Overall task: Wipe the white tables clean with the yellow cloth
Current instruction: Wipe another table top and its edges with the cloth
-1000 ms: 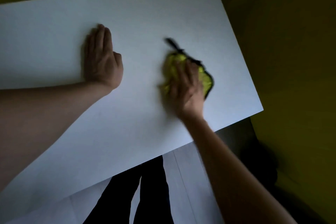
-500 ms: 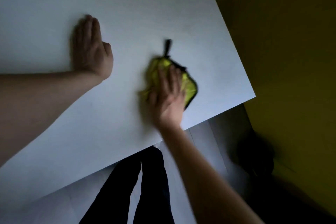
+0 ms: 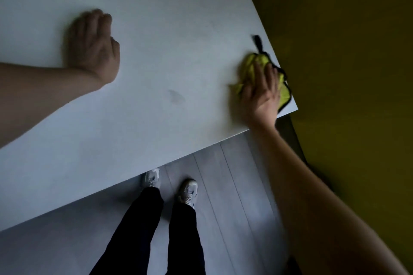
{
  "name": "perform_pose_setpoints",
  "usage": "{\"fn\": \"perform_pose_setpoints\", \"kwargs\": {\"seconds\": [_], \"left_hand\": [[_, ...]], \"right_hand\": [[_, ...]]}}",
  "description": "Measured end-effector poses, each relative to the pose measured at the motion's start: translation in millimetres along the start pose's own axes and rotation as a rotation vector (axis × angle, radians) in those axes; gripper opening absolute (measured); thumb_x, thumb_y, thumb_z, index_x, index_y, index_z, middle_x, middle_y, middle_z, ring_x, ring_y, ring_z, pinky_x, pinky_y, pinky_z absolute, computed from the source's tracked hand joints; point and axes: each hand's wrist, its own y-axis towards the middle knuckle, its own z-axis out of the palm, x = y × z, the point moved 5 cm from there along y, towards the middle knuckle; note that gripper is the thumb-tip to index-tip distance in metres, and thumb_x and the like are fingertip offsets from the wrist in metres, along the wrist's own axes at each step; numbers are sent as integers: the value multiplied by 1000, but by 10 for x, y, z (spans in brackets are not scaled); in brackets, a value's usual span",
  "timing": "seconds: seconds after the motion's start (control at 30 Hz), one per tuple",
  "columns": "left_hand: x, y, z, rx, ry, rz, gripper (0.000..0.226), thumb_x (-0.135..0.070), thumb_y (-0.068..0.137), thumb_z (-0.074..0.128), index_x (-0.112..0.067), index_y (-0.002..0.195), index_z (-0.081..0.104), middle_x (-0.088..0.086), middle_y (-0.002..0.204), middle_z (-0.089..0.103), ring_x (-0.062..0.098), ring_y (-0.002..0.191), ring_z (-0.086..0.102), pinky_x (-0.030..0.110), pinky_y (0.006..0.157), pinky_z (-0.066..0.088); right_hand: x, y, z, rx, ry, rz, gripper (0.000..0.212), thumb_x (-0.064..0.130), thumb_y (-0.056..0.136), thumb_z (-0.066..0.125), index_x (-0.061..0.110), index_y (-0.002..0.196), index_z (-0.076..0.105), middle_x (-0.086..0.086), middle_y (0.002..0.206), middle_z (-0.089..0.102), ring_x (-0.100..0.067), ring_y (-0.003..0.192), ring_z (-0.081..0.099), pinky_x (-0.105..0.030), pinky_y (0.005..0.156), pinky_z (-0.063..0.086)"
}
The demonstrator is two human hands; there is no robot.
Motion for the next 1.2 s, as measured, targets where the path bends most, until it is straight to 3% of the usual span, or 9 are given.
{"fn": "perform_pose_setpoints", "kwargs": {"seconds": [0.23, 0.43, 0.57, 0.73, 0.93, 1.1, 1.2], "left_hand": [[-437, -997, -187, 60, -110, 40, 53, -12, 100, 40, -2, 151, 46, 22, 161, 39, 40, 149, 37, 50, 125, 25], [-452, -1396, -269, 43, -106, -1, 55, -12, 98, 40, -3, 152, 46, 21, 162, 38, 40, 150, 35, 53, 125, 25], [-476, -1391, -249, 27, -85, 22, 56, -14, 97, 40, -3, 151, 47, 21, 162, 39, 41, 150, 35, 52, 125, 25], [-471, -1388, -230, 10, -82, -1, 56, -15, 99, 37, -5, 154, 43, 19, 163, 36, 39, 151, 33, 48, 126, 22], [-469, -1388, -214, -22, -69, -10, 55, -14, 99, 37, -6, 153, 44, 20, 162, 39, 39, 150, 34, 48, 126, 23], [-451, -1394, -197, -27, -47, -26, 56, -17, 99, 35, -8, 153, 44, 18, 162, 39, 37, 150, 35, 47, 126, 23], [-469, -1381, -203, -28, -38, -25, 56, -17, 98, 35, -8, 153, 44, 18, 162, 39, 37, 149, 36, 47, 125, 24]], "right_hand": [[125, -209, 38, -36, -6, 9, 64, 37, 91, 36, 17, 151, 42, -14, 160, 32, -31, 151, 22, -49, 122, 19], [1297, -1701, 655, 216, 96, -383, 68, 38, 89, 46, 20, 154, 37, -11, 163, 26, -27, 154, 11, -53, 119, 23], [1402, -1870, 759, 215, 72, -527, 62, 42, 94, 45, 23, 153, 40, -6, 163, 30, -21, 154, 14, -51, 122, 17], [470, -1081, 329, 120, 98, -320, 62, 36, 90, 45, 20, 151, 44, -12, 160, 34, -29, 151, 21, -50, 120, 24], [-591, -61, -231, 49, 50, -109, 61, 30, 91, 43, 15, 150, 44, -15, 159, 34, -33, 150, 23, -49, 122, 19], [-409, -115, -132, -61, 4, 91, 60, 31, 94, 45, 18, 153, 40, -13, 161, 30, -30, 152, 19, -52, 121, 17], [105, -533, 74, 6, 39, -99, 67, 35, 88, 42, 15, 152, 41, -16, 160, 33, -34, 151, 22, -54, 120, 19]]}}
